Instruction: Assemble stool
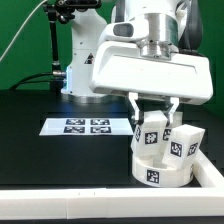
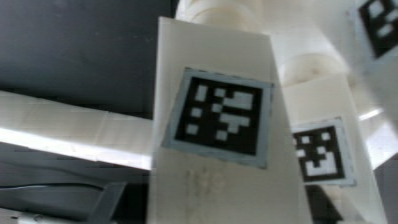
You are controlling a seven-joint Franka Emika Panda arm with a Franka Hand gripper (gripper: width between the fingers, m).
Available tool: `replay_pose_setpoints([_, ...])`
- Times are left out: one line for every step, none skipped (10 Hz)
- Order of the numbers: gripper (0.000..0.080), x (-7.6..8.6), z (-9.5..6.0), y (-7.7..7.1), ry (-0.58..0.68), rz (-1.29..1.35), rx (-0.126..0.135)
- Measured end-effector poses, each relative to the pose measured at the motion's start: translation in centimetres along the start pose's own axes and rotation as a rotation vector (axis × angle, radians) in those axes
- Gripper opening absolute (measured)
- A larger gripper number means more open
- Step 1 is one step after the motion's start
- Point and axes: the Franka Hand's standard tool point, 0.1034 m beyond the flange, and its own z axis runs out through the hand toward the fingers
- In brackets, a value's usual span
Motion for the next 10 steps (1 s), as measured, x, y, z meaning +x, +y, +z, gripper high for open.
replay_pose_setpoints([0.0327, 0.0, 0.0, 0.0, 0.008, 0.005, -0.003])
replay_pose_setpoints([0.0327, -0.1, 0.0, 0.0, 0.013, 0.007, -0.005])
replay_pose_setpoints([0.0327, -0.1, 0.0, 0.0, 0.010, 0.008, -0.004])
replay_pose_setpoints([0.0337, 0.0, 0.0, 0.0, -0.003, 0.010, -0.002])
replay_pose_setpoints([0.0337, -0.2, 0.1, 0.0, -0.012, 0.011, -0.002])
replay_pose_setpoints([0.0513, -0.2, 0.1, 0.1, -0.018, 0.012, -0.001])
replay_pose_setpoints([0.0621, 0.4, -0.3, 0.8, -0.033, 0.029, 0.003])
replay_pose_setpoints([0.0641, 0.8, -0.8, 0.9, -0.035, 0.038, 0.010])
replay_pose_setpoints([0.0641, 1.3, -1.3, 0.8, -0.042, 0.044, 0.019])
replay_pose_setpoints([0.0647, 1.7, -1.9, 1.0, -0.058, 0.050, 0.029])
